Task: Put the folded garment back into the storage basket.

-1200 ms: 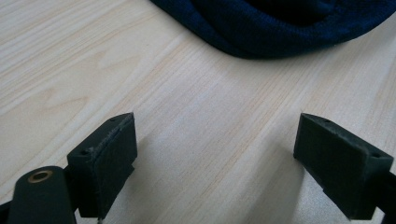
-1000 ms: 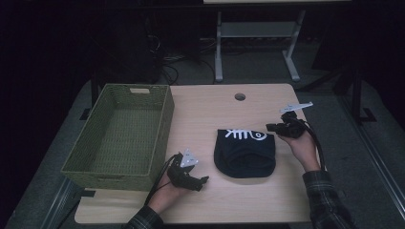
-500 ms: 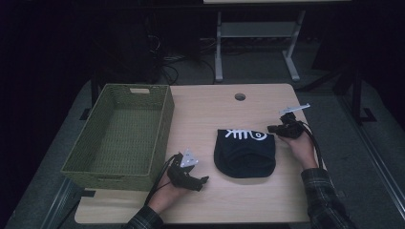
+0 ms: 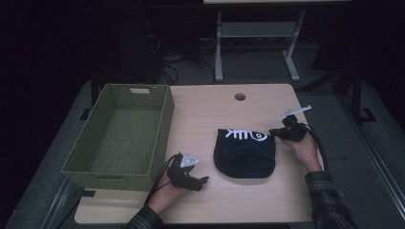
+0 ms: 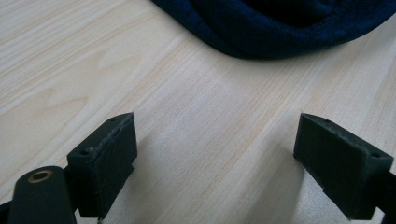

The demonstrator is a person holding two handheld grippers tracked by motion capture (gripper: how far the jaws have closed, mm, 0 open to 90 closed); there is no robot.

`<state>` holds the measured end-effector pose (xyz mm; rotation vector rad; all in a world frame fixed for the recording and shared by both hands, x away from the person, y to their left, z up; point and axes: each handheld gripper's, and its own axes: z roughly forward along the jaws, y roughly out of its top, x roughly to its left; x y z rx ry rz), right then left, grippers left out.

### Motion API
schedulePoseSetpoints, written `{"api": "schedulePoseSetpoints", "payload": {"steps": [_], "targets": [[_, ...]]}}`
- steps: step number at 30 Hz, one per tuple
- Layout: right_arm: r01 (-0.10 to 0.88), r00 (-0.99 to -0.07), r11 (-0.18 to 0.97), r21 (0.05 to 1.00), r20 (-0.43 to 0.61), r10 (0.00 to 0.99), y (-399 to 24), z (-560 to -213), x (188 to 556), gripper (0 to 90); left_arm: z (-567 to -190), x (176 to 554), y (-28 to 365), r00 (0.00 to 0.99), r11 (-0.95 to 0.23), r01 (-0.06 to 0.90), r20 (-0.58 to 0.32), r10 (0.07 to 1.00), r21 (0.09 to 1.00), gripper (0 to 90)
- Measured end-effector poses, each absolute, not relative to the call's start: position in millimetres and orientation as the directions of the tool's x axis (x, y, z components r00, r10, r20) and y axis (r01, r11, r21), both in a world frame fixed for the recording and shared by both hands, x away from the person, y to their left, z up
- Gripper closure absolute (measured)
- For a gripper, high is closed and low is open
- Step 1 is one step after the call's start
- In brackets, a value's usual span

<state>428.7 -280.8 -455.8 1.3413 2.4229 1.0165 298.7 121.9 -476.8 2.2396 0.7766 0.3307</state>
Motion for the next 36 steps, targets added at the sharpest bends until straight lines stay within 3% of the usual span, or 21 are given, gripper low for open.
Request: {"api": "schedulePoseSetpoints", "payload": {"steps": [36], "targets": [[0.63,-0.653,0.425,0.65,0.146,0.743,-277,-457,373,90.0,-477,299,122,0.784,-0.549,0.431,0.004,0.621,0.716,12.3]]}}
